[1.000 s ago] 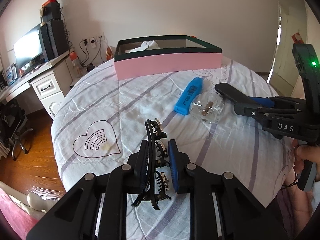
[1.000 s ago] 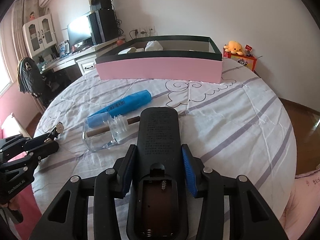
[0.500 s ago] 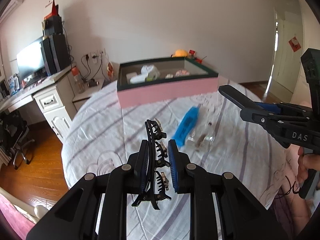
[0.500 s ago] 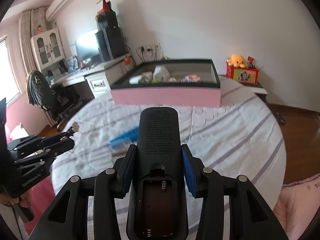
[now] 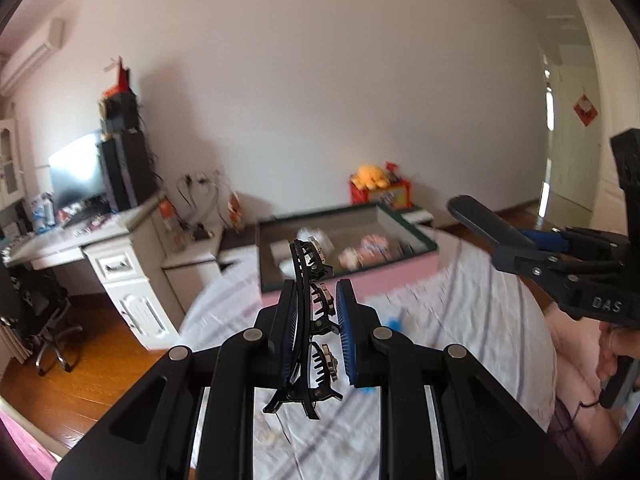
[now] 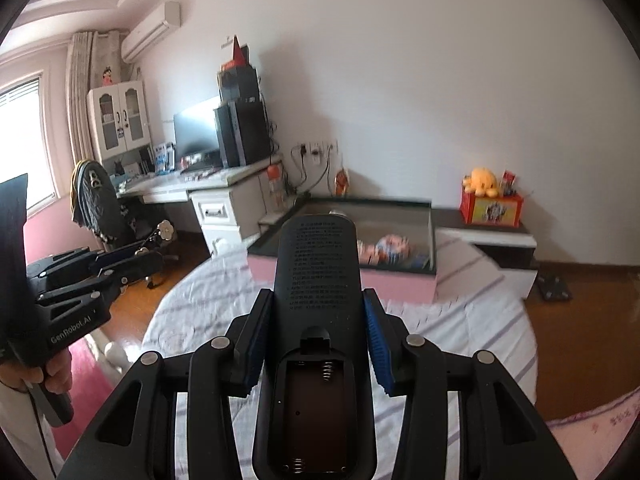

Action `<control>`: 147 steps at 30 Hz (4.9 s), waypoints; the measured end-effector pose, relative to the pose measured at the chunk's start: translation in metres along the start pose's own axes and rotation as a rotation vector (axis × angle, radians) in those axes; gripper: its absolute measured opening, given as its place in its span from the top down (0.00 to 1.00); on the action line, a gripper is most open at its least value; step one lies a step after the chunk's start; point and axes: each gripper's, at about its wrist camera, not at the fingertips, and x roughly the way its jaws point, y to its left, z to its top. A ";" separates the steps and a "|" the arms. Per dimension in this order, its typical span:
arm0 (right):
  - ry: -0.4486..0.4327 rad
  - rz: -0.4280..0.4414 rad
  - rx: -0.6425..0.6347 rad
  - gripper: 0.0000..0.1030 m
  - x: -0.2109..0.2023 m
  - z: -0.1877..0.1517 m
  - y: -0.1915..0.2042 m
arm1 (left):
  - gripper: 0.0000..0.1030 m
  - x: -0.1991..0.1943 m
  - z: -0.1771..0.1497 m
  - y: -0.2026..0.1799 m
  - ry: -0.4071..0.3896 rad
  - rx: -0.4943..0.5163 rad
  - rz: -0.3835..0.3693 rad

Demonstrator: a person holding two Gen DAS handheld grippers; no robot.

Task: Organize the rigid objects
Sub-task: 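Carry the watch and remote over the pink box with both tools, then open the left tool to drop the watch while the right tool releases the remote, then withdraw both tools from the box back over the bed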

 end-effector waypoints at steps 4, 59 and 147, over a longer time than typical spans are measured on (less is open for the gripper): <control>-0.057 -0.028 -0.017 0.57 -0.008 0.021 0.000 | 0.81 -0.008 0.020 0.005 -0.058 -0.032 0.042; 0.299 -0.089 -0.078 0.56 0.290 0.057 -0.083 | 0.39 0.313 0.034 0.012 0.216 -0.059 0.088; 0.090 -0.202 -0.067 0.00 0.046 -0.044 0.025 | 0.00 0.020 -0.040 0.005 0.086 -0.077 0.095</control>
